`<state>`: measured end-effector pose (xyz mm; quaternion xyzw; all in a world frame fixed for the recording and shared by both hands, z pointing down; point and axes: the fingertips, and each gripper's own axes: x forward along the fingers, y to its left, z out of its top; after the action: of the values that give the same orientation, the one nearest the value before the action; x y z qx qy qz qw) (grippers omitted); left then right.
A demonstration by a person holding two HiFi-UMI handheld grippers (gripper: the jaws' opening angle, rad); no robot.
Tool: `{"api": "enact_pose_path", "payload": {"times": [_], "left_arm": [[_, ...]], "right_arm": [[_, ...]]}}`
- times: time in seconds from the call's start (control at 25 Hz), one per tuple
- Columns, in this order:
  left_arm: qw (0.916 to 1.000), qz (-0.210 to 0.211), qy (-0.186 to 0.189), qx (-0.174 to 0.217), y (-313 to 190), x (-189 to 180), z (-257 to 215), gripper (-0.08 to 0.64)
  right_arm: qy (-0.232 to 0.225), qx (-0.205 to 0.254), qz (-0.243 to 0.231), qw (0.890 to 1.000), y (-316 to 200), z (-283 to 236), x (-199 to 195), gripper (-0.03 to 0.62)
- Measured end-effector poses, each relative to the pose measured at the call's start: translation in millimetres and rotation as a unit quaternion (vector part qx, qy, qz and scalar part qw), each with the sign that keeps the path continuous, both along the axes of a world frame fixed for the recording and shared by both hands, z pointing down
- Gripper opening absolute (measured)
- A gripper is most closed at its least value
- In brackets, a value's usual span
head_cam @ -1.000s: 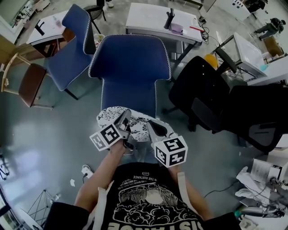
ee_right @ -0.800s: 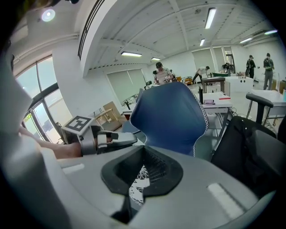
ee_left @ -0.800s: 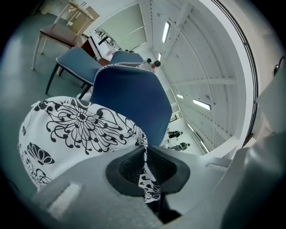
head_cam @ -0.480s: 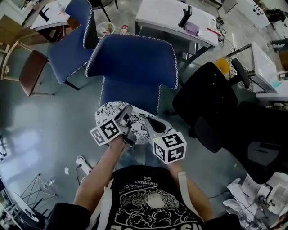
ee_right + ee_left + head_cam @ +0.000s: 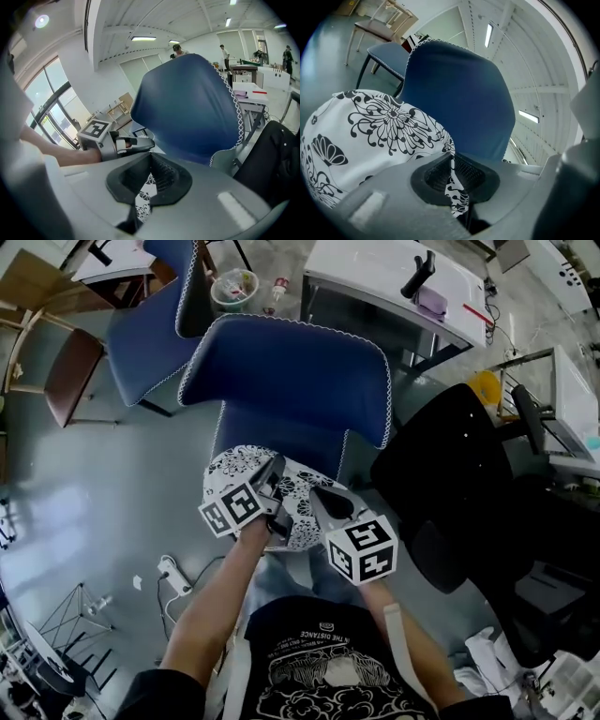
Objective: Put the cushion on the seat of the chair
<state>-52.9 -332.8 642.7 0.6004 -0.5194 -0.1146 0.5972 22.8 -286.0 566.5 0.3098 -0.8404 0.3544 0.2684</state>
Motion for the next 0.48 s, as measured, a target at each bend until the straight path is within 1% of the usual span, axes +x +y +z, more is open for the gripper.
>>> {"api": "enact_pose_path", "payload": {"times": [0.48], "left_arm": [[0.9987, -0.041, -0.006, -0.030, -34.7, 2.5, 62.7, 0.029]], "right_arm": [[0.005, -0.012, -0.067, 0.998, -24.5, 24.2, 6.2, -0.002]]}}
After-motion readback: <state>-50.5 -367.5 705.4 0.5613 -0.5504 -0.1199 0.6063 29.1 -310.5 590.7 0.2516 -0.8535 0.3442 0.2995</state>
